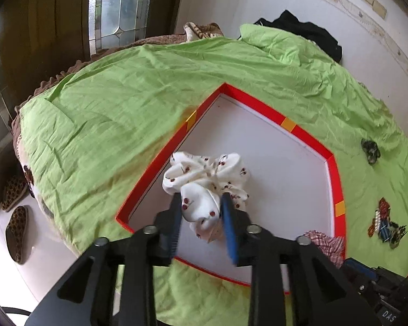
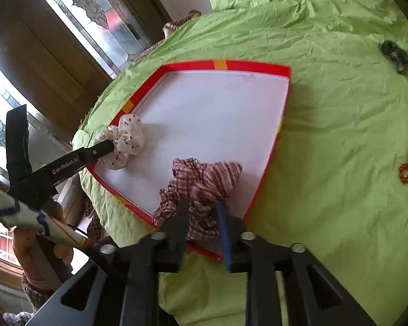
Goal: Organize jewelry
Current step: 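Carry both scrunchies to the red-framed tray and open both tools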
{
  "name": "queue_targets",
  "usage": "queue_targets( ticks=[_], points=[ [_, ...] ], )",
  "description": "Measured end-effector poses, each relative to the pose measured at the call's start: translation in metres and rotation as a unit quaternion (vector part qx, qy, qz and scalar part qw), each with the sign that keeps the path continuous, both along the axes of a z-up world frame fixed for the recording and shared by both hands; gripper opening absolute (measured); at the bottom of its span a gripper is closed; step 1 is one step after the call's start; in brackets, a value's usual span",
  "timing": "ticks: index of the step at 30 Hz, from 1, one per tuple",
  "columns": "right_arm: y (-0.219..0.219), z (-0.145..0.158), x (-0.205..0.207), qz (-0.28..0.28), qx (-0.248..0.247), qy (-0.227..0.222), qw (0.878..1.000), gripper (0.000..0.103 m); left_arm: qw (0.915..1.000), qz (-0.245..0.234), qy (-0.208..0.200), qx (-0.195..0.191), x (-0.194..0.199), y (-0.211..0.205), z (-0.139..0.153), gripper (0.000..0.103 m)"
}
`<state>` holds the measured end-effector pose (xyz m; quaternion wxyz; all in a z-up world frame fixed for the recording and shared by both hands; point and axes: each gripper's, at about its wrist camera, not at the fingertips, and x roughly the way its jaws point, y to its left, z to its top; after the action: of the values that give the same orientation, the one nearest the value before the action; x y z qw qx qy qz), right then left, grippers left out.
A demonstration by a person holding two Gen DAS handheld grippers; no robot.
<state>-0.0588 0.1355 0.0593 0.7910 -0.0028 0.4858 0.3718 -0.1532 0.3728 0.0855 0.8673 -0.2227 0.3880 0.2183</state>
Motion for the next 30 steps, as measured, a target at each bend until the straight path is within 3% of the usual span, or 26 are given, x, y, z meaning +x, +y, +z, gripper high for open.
queue_targets(
  ticks=[5,9,12,16,19,22,26,30],
  points=[
    [-0.028,0.014,-0.004,-0.026,0.016,-0.012,0.999,0.044,0.9996,-0.018,-0.012,0.016,-0.004,-0.026,0.022,0.032],
    [-0.055,0.032,-0.007,-0.065,0.000,-0.016,0.998,0.044,0.9972,-0.050,-0.026,0.048,-0.005,-0.062,0.043,0.049],
    [-0.075,0.074,-0.021,-0.096,-0.044,-0.026,0.994,0.045,0.9953,-0.064,-0.023,0.069,-0.003,-0.082,0.050,0.050],
    [-0.104,0.148,-0.052,-0.107,-0.035,-0.039,0.993,0.068,0.9938,-0.080,-0.002,0.077,-0.001,-0.101,0.049,0.050],
    [-0.127,0.205,-0.088,-0.103,-0.015,-0.103,0.989,0.084,0.9921,-0.086,0.019,0.090,0.002,-0.117,0.046,0.050],
    [-0.150,0.241,-0.124,-0.094,0.009,-0.168,0.981,0.092,0.9910,-0.085,0.039,0.096,0.007,-0.132,0.046,0.050],
    [-0.181,0.257,-0.135,-0.085,0.048,-0.159,0.982,0.092,0.9897,-0.090,0.042,0.104,0.017,-0.157,0.055,0.050],
    [-0.217,0.252,-0.124,-0.121,0.070,-0.133,0.981,0.092,0.9854,-0.117,0.033,0.119,0.031,-0.191,0.065,0.050]
  ],
)
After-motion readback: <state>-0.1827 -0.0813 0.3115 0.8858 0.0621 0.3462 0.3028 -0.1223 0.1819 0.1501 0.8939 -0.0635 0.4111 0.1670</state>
